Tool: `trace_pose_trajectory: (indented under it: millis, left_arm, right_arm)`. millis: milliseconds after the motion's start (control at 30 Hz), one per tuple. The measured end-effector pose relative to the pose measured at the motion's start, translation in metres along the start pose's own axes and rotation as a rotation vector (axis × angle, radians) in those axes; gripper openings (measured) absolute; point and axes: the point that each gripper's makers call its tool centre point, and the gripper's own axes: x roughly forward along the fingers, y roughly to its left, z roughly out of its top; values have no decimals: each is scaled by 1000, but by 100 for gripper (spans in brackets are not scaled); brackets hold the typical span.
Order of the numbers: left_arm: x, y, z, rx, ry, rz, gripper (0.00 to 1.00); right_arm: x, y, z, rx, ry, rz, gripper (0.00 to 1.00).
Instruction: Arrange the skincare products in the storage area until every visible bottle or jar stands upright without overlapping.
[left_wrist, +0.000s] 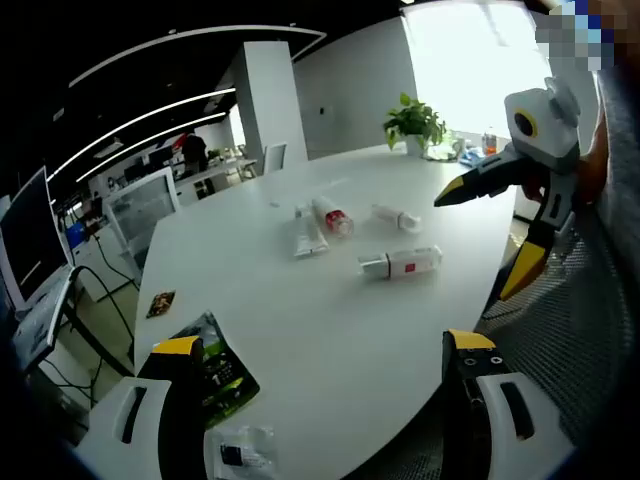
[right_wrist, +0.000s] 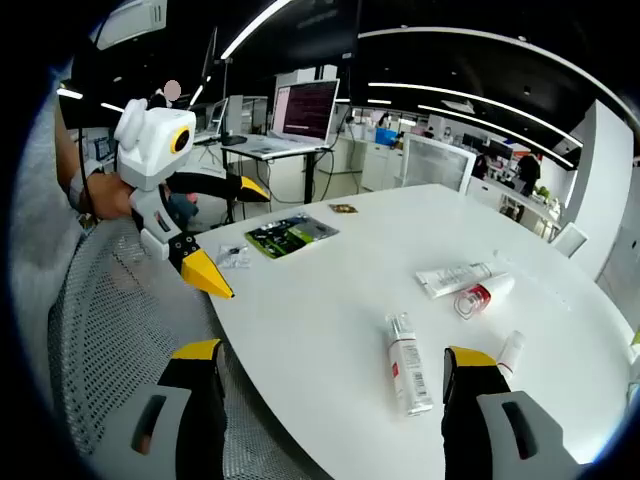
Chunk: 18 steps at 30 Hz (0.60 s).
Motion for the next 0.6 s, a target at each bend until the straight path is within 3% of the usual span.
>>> trace_pose_trajectory:
  millis: [600]
  left_arm:
    - [0, 0, 0, 6, 3, 2, 94]
  right_arm:
    - [0, 0, -1, -16, 4, -7, 87]
